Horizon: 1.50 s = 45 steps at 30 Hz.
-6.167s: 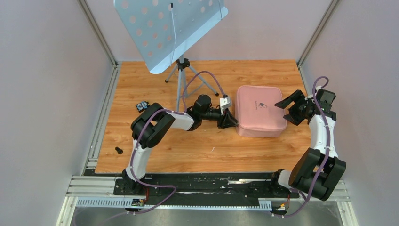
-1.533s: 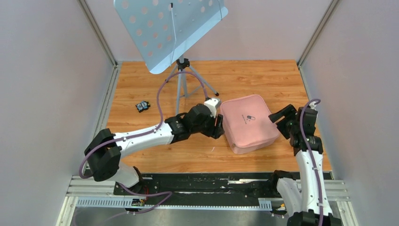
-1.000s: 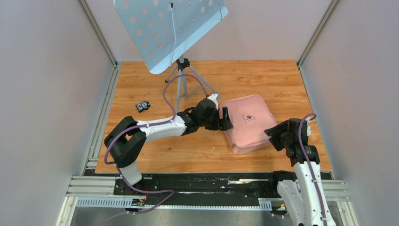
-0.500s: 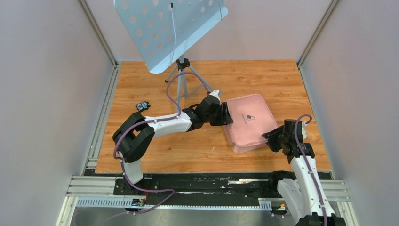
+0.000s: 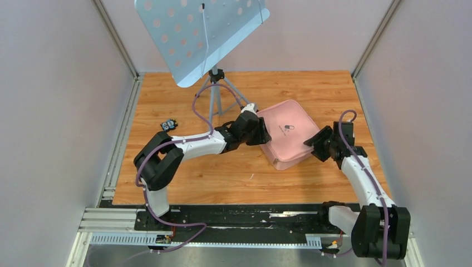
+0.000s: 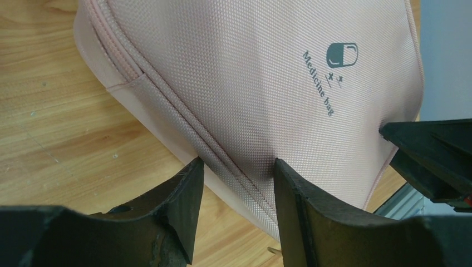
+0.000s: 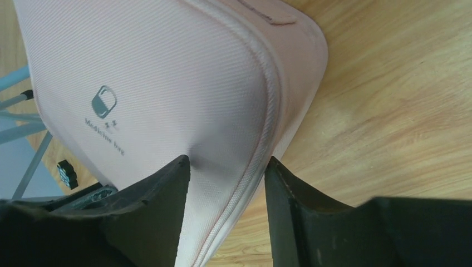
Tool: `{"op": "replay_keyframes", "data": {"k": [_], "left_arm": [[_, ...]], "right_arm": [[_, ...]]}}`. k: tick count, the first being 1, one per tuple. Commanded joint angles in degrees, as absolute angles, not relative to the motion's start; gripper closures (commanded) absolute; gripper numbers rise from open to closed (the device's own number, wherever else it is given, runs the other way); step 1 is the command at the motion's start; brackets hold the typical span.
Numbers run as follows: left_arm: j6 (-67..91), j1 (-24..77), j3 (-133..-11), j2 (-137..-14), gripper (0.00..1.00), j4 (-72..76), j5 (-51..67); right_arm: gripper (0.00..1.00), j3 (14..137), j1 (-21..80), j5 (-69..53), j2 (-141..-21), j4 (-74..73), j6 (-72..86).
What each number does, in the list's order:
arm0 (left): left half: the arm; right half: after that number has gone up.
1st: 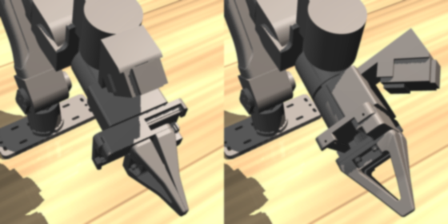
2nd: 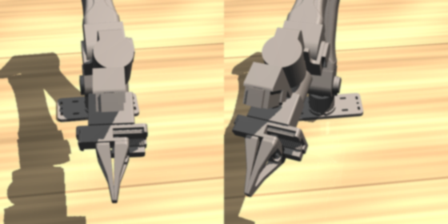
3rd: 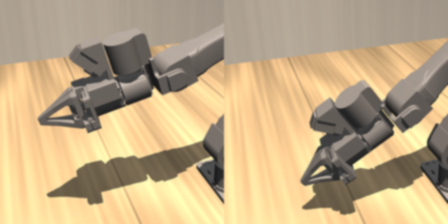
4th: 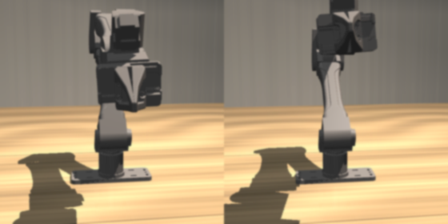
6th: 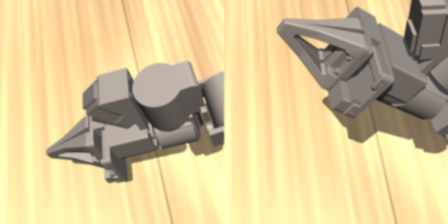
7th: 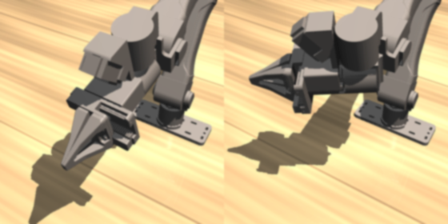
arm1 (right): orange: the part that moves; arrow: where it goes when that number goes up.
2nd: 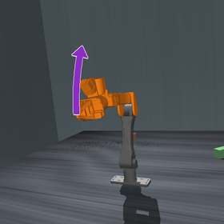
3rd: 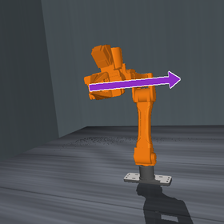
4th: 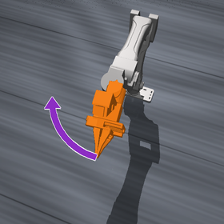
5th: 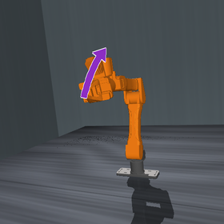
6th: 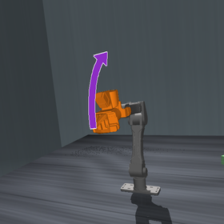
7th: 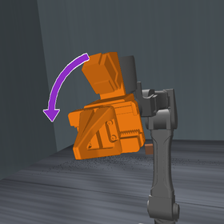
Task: Organize the medicine kit
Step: Zip the medicine box at the center of the board.
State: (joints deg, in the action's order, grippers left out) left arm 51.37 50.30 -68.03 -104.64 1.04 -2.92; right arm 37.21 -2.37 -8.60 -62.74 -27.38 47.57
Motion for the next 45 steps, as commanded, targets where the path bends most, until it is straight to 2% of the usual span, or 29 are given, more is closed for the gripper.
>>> {"op": "replay_keyframes", "data": {"k": [1,3,8,10,14,20,25,32,41,43,44,45], "left_arm": [[53.0,50.2,-70.6,-107.2,0.47,2.9,-3.7],[53.3,49.8,-70.7,-107.7,0.57,3.2,-3.8],[54.2,49.7,-71.0,-108.4,0.93,3.2,-3.3],[54.8,49.6,-70.7,-108.1,1.00,3.1,-3.2],[56.2,49.6,-69.5,-106.7,1.00,2.7,-4.1],[57.3,49.7,-66.8,-103.3,1.00,2.4,-5.6],[57.5,49.7,-62.6,-99.9,1.00,2.4,-6.4],[56.9,50.6,-58.3,-95.7,1.00,2.0,-6.6],[54.4,50.8,-58.5,-93.9,1.00,0.3,-8.3],[53.5,50.8,-60.0,-94.1,0.94,-2.2,-8.4],[53.0,50.8,-61.0,-94.1,0.86,-3.3,-8.6],[52.8,50.8,-61.4,-93.9,0.82,-3.7,-9.3]], "right_arm": [[0.48,38.1,-1.8,-8.8,-56.0,-27.5,42.9],[0.45,36.8,-1.2,-7.9,-50.8,-29.8,42.6],[0.45,32.9,7.0,-5.6,-40.2,-37.2,47.3],[0.47,31.4,12.3,-3.7,-37.9,-39.4,51.6],[0.47,30.7,21.1,4.4,-36.7,-44.4,60.4],[0.57,30.1,22.0,12.1,-37.8,-43.2,64.0],[0.62,34.6,16.2,13.7,-42.7,-39.1,57.6],[0.69,32.5,2.0,5.2,-49.3,-27.1,51.1],[0.74,38.1,-4.0,0.0,-68.0,-11.4,41.9],[0.74,41.2,-4.8,-2.1,-70.8,-11.3,40.0],[0.75,42.4,-4.9,-2.1,-71.4,-11.8,39.1],[0.75,43.5,-4.9,-2.0,-71.3,-12.5,38.3]]}}
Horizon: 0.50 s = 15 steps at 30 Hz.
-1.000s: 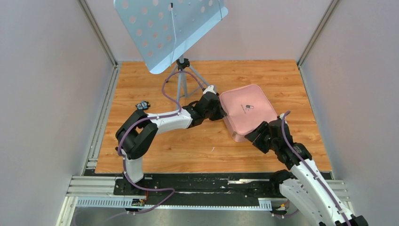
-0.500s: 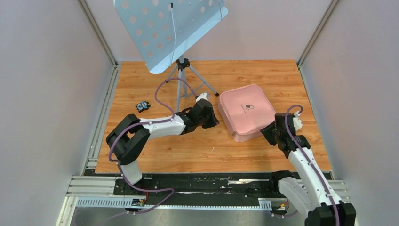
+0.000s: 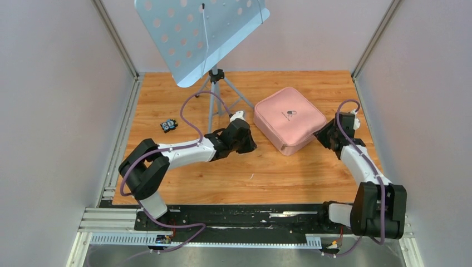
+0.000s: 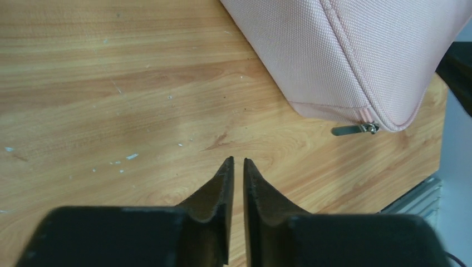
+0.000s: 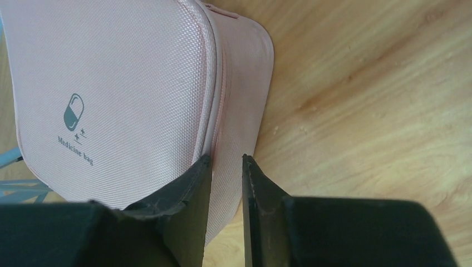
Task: Organize the medicine kit
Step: Zip the medicine box at the center of the board.
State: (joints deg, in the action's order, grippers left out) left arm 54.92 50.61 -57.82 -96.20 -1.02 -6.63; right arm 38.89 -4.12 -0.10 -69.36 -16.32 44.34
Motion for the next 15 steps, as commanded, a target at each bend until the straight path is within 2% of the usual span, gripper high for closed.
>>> {"op": "replay_keyframes", "data": {"k": [1,4,7,11,15], "left_arm": [[52.2,50.8,-62.1,-93.8,0.75,-4.3,-9.7],[51.0,50.7,-63.9,-93.5,0.61,-5.1,-12.3],[48.9,50.2,-67.4,-94.5,0.39,-6.2,-14.1],[46.1,47.7,-72.8,-99.5,0.31,-6.8,-12.5],[44.1,46.4,-78.3,-104.4,0.28,-8.6,-11.8]], "right_arm": [[0.75,44.4,-4.9,-1.8,-70.6,-13.6,37.7],[0.75,45.5,-4.5,-1.1,-66.0,-18.1,36.9],[0.74,44.2,-1.7,0.0,-59.2,-22.4,36.9],[0.68,41.5,8.3,4.2,-50.9,-28.6,41.4],[0.58,39.3,22.1,10.6,-50.4,-30.7,48.6]]}}
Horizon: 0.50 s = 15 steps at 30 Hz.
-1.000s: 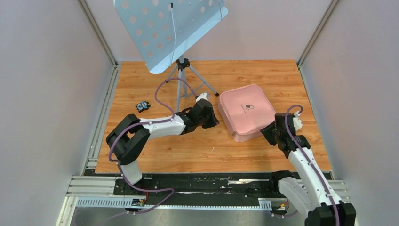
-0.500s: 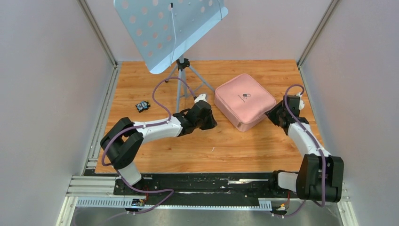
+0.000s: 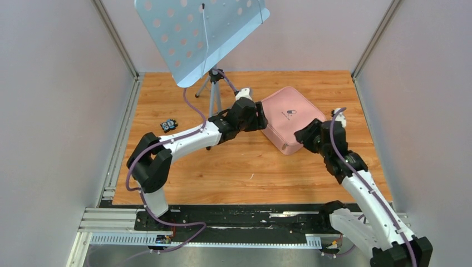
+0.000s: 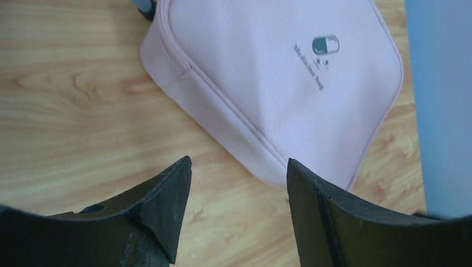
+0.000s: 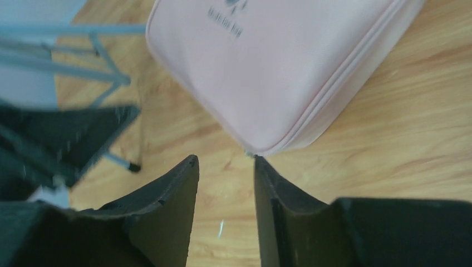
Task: Organize the medicine kit
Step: Zip the medicine box at the center of the board.
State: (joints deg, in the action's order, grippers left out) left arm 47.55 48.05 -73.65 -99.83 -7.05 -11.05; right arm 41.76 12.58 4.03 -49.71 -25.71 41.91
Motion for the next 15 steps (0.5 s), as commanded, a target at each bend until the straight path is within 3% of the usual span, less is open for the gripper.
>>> {"op": "replay_keyframes", "data": {"k": [1,6,15], "left_arm": [[43.7,46.3,-79.4,-105.0,0.28,-8.8,-11.9],[44.0,46.1,-82.5,-109.2,0.25,-9.6,-13.4],[45.8,46.1,-86.5,-116.4,0.24,-10.6,-13.2]], "right_arm": [[0.55,39.1,24.7,12.6,-51.5,-31.1,50.3],[0.49,40.2,31.6,17.1,-60.4,-31.2,57.2],[0.49,47.4,32.2,21.9,-73.4,-30.6,55.4]]}}
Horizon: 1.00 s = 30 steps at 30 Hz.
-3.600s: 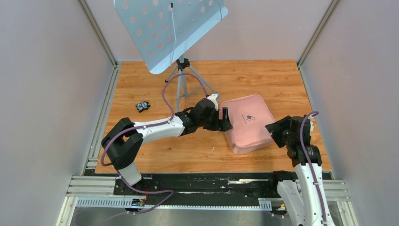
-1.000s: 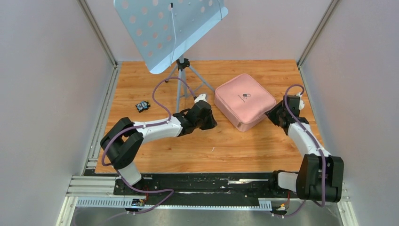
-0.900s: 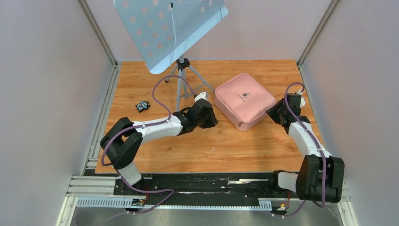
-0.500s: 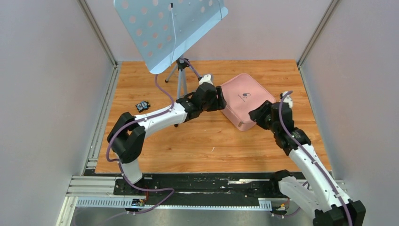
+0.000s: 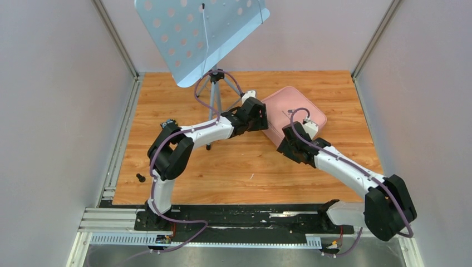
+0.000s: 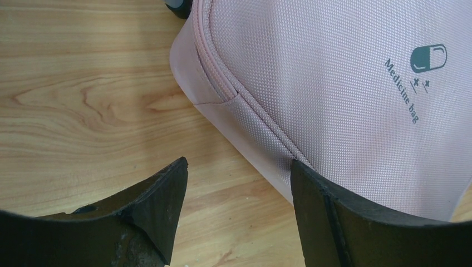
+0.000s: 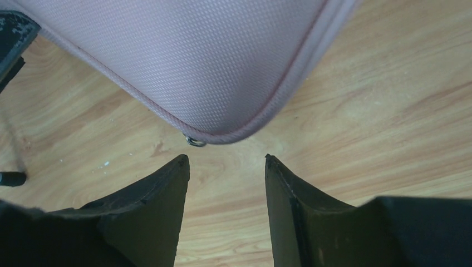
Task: Organize the medicine kit
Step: Zip the medicine box at the center of the board.
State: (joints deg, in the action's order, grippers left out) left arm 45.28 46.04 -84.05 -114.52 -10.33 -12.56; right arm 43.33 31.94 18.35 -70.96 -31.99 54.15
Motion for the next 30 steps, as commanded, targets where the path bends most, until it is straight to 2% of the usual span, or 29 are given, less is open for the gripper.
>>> {"op": "replay_keyframes", "data": {"k": [1,10,18,30], "left_arm": [[46.1,46.1,-86.2,-116.4,0.24,-10.4,-13.1],[46.1,46.1,-84.3,-115.4,0.25,-9.2,-12.6],[46.2,46.1,-83.4,-114.8,0.26,-9.0,-12.1],[46.5,46.1,-83.6,-115.0,0.27,-8.8,-11.5]], "right_arm": [[0.49,47.9,32.2,22.1,-74.3,-30.4,55.4],[0.51,50.1,33.0,28.7,-79.3,-30.1,54.6],[0.56,49.1,33.8,36.9,-74.0,-35.1,53.5],[0.60,47.4,34.0,34.1,-70.7,-35.5,46.7]]}}
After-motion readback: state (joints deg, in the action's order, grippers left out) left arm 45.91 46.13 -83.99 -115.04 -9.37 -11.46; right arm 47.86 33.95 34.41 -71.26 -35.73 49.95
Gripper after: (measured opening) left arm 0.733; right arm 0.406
